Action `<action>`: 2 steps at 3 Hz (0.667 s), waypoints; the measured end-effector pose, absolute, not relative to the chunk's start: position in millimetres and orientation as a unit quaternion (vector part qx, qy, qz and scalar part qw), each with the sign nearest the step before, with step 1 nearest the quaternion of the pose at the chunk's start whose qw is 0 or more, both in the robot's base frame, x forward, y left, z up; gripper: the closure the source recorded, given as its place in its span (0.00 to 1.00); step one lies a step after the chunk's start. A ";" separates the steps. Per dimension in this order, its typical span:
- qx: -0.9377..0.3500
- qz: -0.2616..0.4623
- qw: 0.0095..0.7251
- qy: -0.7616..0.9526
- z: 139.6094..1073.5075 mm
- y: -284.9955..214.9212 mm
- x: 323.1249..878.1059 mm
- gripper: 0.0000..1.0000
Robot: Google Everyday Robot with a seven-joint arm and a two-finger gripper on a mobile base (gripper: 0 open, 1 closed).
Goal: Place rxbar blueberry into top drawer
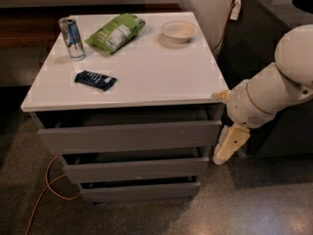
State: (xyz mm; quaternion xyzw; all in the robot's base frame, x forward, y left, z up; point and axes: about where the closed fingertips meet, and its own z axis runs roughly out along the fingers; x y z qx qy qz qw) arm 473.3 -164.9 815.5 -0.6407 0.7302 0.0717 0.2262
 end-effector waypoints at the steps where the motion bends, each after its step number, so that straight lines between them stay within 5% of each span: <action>1: -0.650 0.079 0.228 0.721 801.2 -155.9 476.2 0.00; 2: -0.659 0.084 0.230 0.712 786.7 -147.4 479.1 0.00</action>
Offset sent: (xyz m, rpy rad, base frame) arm 0.0106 0.0256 -0.0484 0.0303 -0.0015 0.0830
